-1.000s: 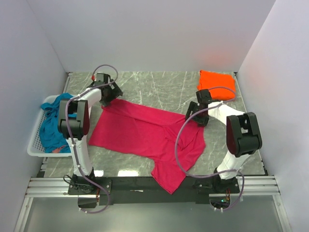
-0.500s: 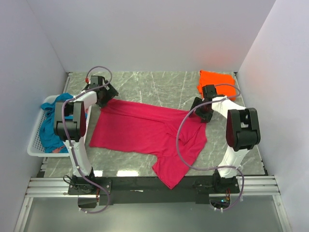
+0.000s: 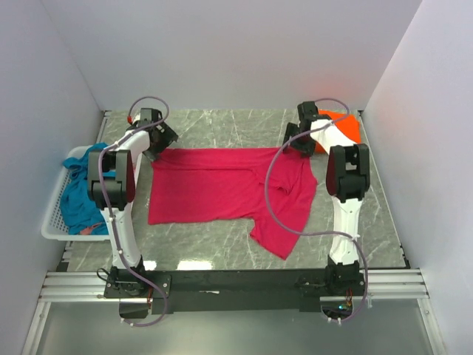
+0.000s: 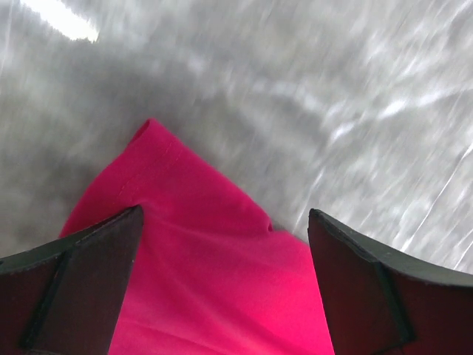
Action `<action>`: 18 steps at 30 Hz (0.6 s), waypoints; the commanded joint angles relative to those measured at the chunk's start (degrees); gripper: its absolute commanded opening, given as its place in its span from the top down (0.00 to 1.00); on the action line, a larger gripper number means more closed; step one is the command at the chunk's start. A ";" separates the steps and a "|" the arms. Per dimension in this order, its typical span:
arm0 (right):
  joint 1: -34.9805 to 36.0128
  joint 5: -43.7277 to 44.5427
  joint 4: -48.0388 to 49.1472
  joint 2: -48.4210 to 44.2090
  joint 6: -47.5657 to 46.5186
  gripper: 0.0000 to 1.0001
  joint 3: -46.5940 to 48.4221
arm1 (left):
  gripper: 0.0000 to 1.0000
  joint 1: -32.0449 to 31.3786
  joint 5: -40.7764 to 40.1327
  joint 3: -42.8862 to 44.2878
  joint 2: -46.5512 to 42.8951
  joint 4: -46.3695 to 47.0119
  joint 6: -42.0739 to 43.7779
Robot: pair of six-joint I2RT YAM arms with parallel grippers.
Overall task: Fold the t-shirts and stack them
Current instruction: Fold the tshirt
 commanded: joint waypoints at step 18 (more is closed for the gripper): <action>-0.20 2.66 -1.52 3.48 -9.78 0.23 23.55 | 0.01 0.81 0.55 18.83 4.63 -2.09 2.51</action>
